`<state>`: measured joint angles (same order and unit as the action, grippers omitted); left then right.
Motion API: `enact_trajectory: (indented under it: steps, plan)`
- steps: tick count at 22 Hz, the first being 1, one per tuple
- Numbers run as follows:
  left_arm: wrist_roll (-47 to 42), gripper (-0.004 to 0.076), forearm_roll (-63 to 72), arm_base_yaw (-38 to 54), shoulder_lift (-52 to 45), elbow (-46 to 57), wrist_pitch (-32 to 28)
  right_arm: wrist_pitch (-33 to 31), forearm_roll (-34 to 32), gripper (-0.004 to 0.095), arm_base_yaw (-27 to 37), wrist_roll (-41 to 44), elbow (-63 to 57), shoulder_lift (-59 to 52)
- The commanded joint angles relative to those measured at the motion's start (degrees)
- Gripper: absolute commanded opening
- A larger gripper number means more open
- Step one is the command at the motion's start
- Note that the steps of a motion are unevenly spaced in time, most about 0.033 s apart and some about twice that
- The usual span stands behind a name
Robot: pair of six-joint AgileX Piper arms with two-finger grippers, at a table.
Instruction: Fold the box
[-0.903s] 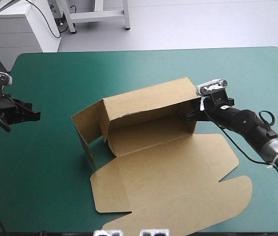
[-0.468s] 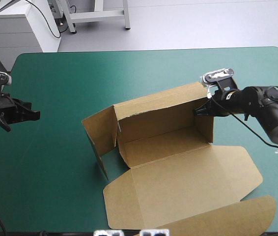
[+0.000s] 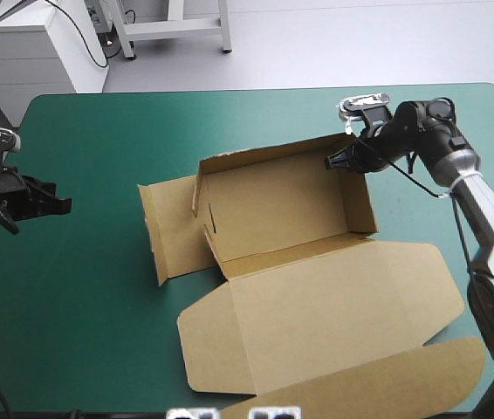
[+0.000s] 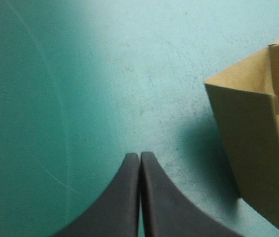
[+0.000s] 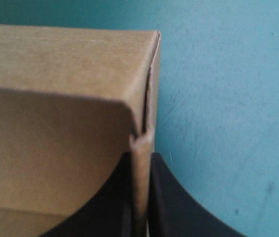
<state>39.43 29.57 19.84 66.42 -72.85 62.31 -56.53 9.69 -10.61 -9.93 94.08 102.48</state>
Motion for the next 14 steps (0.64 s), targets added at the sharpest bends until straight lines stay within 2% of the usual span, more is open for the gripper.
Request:
enact_trajectory:
  steps: [1, 2, 5, 6, 8, 10, 12, 14]
  plan:
    - [-0.54, -0.0009, 2.18, -0.07, -1.2, -1.82, -1.92, -4.93, 0.55, 0.0053, 0.31, 0.39, 4.12, 3.97]
    - [-0.54, -0.0009, 2.18, -0.07, -1.2, -1.82, -1.92, -5.08, 1.03, 0.009, 0.31, 0.39, 5.03, 5.07]
    - [-0.54, -0.0009, 2.18, -0.07, -1.2, -1.82, -1.92, -5.08, 2.28, 0.029, 0.31, 0.39, 6.96, 7.1]
    - [-0.54, -0.0009, 2.18, -0.07, -1.2, -1.82, -1.5, -4.83, 2.28, 0.0451, 0.31, 0.39, 8.12, 7.45]
    - [-0.43, -0.0009, 2.06, -0.07, -1.2, -1.82, -1.5, -5.42, 2.17, 0.0636, 0.31, 0.39, 10.42, 7.34]
    - [-0.32, -0.0009, 1.92, -0.07, -1.2, -1.82, -1.61, -8.28, 2.17, 0.0659, 0.31, 0.39, 13.58, 7.34]
    - [-0.32, -0.0009, 1.92, -0.07, -1.2, -1.82, -1.82, -14.0, 2.06, 0.0653, 0.31, 0.39, 17.77, 7.34]
    - [-0.32, -0.0009, 1.92, -0.07, -1.2, -1.82, -1.82, -15.13, 1.51, 0.0653, 0.31, 0.39, 18.73, 6.32]
